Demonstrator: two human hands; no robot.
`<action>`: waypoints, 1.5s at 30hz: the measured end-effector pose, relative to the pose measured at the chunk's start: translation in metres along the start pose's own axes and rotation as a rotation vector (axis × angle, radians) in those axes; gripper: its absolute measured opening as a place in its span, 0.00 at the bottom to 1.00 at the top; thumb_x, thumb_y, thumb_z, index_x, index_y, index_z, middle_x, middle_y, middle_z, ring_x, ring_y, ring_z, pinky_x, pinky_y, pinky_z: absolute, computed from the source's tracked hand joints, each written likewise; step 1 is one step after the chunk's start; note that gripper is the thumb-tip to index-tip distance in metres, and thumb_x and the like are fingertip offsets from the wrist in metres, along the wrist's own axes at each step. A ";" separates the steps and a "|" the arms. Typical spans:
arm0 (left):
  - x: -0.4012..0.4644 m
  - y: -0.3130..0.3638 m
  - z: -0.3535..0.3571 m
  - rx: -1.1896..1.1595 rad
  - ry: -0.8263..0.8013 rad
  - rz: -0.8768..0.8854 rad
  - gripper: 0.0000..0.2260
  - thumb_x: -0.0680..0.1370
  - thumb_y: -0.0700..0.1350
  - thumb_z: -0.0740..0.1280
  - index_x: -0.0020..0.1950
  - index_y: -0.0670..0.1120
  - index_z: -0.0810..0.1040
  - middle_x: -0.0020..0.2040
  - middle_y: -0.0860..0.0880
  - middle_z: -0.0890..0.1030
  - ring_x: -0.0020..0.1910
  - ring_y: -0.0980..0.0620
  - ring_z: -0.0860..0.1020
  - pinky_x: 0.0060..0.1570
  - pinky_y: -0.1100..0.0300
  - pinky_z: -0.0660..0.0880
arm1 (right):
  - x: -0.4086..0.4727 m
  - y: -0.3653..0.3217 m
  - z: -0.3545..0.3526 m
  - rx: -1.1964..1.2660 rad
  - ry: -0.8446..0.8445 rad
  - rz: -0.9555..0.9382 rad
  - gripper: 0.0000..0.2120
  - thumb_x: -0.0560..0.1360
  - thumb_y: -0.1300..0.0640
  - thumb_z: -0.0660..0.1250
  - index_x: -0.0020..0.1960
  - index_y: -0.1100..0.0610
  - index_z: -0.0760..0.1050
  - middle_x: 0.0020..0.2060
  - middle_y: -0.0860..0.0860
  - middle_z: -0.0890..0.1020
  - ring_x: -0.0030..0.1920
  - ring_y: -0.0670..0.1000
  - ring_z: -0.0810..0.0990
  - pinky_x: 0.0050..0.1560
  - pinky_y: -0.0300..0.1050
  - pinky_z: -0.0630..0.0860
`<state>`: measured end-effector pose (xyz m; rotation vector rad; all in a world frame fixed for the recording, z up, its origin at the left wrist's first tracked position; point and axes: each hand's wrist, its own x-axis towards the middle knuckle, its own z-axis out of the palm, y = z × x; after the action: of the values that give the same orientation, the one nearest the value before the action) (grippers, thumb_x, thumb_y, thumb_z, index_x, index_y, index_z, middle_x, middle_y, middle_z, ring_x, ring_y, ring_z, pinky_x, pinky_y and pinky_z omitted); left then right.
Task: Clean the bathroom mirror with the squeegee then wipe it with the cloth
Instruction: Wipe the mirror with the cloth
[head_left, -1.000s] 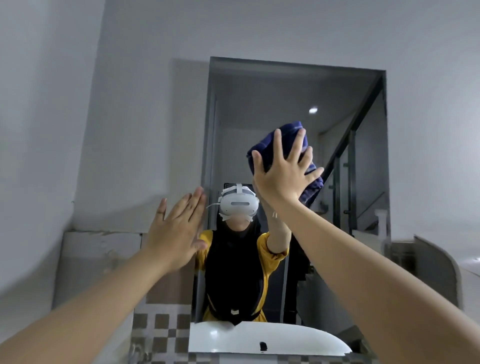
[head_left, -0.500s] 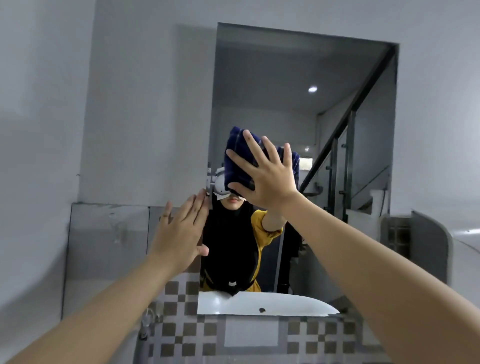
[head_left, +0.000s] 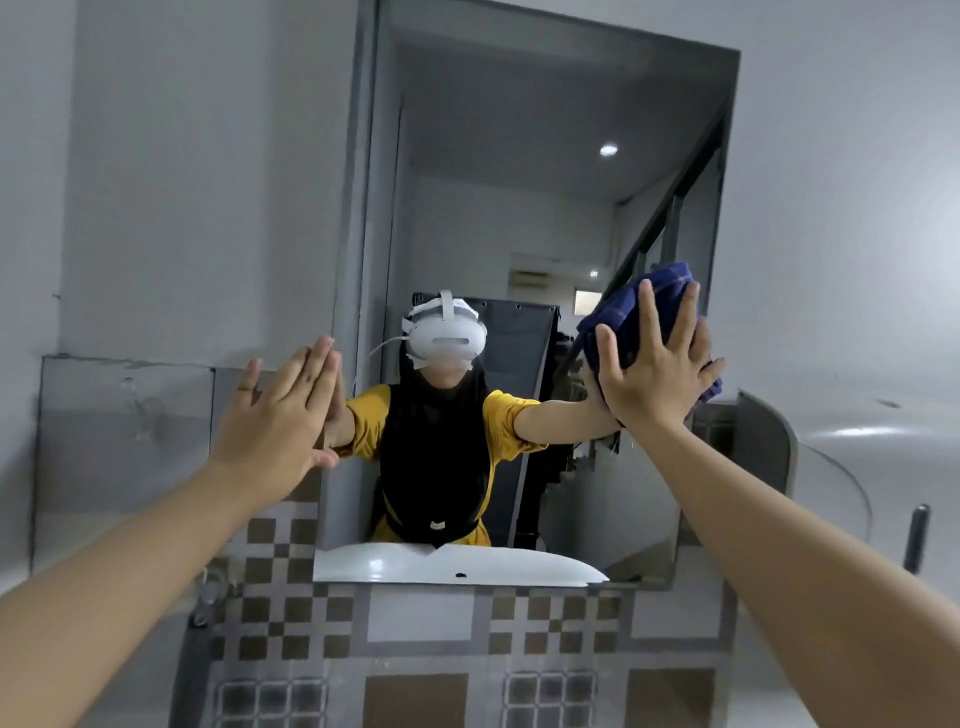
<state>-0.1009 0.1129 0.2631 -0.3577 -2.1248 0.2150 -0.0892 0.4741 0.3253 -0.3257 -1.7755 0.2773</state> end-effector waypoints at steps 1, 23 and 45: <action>0.000 0.002 -0.001 -0.013 0.002 -0.014 0.53 0.55 0.56 0.79 0.72 0.37 0.58 0.74 0.40 0.59 0.72 0.42 0.60 0.67 0.53 0.29 | -0.001 -0.001 0.002 0.023 0.002 0.040 0.30 0.75 0.32 0.50 0.75 0.38 0.51 0.78 0.50 0.49 0.74 0.61 0.55 0.69 0.71 0.51; -0.049 0.004 0.035 -0.133 0.023 0.044 0.42 0.67 0.53 0.73 0.74 0.42 0.56 0.75 0.44 0.59 0.71 0.44 0.61 0.66 0.38 0.58 | -0.108 -0.182 0.033 0.104 -0.091 -0.279 0.32 0.75 0.32 0.53 0.76 0.41 0.51 0.78 0.55 0.49 0.75 0.65 0.51 0.65 0.76 0.48; -0.073 0.005 0.053 -0.197 0.075 0.047 0.38 0.68 0.49 0.74 0.73 0.44 0.60 0.71 0.44 0.67 0.70 0.45 0.66 0.65 0.41 0.59 | -0.099 -0.033 0.039 -0.094 0.053 -0.725 0.24 0.74 0.34 0.58 0.65 0.46 0.71 0.74 0.58 0.64 0.71 0.65 0.63 0.66 0.70 0.56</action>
<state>-0.1071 0.0927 0.1753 -0.5231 -2.0700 0.0184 -0.1080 0.4071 0.2390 0.2511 -1.7383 -0.3289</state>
